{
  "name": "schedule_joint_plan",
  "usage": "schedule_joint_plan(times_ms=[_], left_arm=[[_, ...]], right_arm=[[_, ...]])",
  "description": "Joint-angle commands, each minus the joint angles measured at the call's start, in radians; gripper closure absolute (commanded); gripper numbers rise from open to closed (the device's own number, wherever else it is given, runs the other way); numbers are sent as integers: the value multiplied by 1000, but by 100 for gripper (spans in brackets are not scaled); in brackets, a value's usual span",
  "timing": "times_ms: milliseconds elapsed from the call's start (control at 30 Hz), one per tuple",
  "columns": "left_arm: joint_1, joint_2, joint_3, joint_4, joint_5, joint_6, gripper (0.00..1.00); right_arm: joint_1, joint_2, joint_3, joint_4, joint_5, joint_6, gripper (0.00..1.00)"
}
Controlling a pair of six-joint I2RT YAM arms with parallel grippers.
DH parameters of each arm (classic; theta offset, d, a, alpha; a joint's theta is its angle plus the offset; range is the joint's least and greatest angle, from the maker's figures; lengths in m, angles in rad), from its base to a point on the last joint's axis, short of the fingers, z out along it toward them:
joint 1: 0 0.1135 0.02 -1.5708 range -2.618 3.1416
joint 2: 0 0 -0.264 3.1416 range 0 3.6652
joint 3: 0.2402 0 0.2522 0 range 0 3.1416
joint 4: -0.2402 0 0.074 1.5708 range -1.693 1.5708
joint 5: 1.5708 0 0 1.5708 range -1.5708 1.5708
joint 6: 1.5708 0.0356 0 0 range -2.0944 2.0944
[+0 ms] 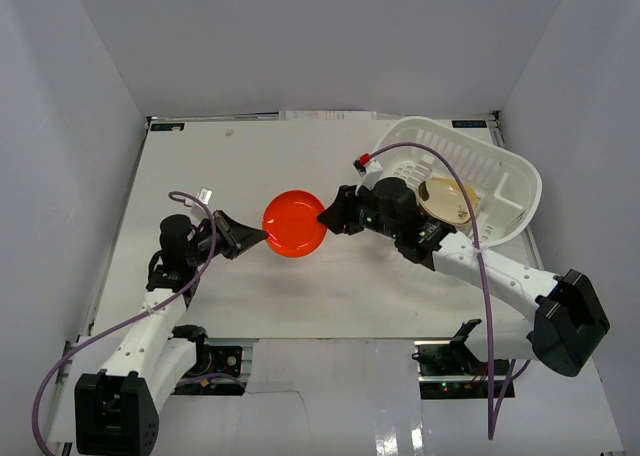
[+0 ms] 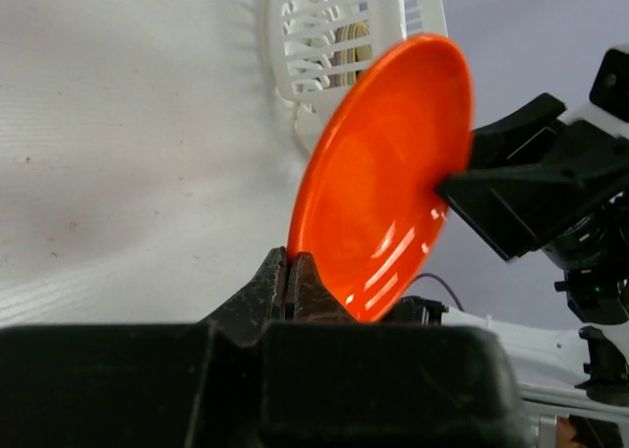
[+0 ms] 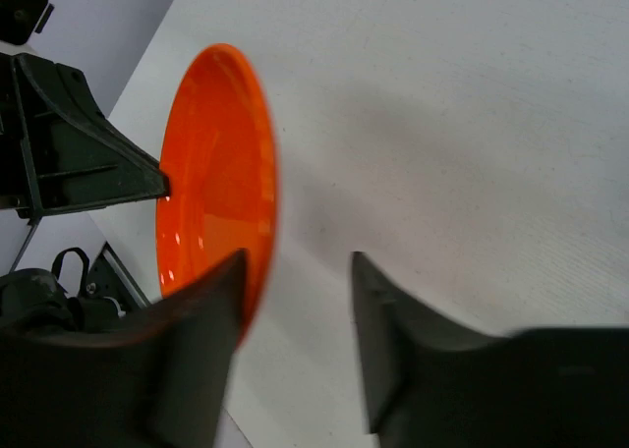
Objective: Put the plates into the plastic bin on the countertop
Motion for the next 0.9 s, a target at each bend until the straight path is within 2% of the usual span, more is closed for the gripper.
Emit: schedule_joint_plan(times_ms=[0, 67, 100, 200, 233, 300, 367, 467, 567, 600, 667, 700, 800, 867], left_arm=[[-43, -5, 55, 6, 24, 32, 100], [-55, -5, 66, 6, 25, 46, 100], [-58, -3, 77, 3, 42, 52, 89], [-57, -2, 121, -13, 77, 89, 39], [-57, 0, 140, -52, 86, 107, 2], [-58, 0, 176, -88, 102, 171, 2], [-58, -5, 238, -186, 114, 228, 2], [-58, -45, 295, -292, 137, 374, 2], [-58, -101, 272, -338, 181, 420, 2], [-58, -114, 257, -342, 191, 434, 2], [-58, -147, 211, -352, 203, 454, 2], [-58, -158, 197, -367, 197, 464, 2], [-60, -200, 148, -366, 151, 466, 2], [-60, -211, 151, -364, 145, 471, 2]], right_arm=[[6, 23, 58, 73, -4, 9, 59], [6, 25, 63, 71, 3, 12, 81], [4, 17, 61, 62, 40, 16, 92], [1, -38, 54, 61, 133, 5, 92], [-17, -53, 58, 47, 149, 0, 92], [-59, -102, 69, 25, 167, -20, 92], [-166, -159, 81, -19, 167, -32, 92], [-424, -249, 58, -74, 225, -46, 92], [-584, -302, -9, -99, 281, -47, 92], [-688, -305, -29, -100, 252, -40, 92], [-782, -296, -81, -102, 186, -6, 92], [-877, -291, -98, -101, 165, 5, 92], [-962, -241, -129, -97, 96, 26, 92], [-962, -193, -134, -94, 75, 31, 92]])
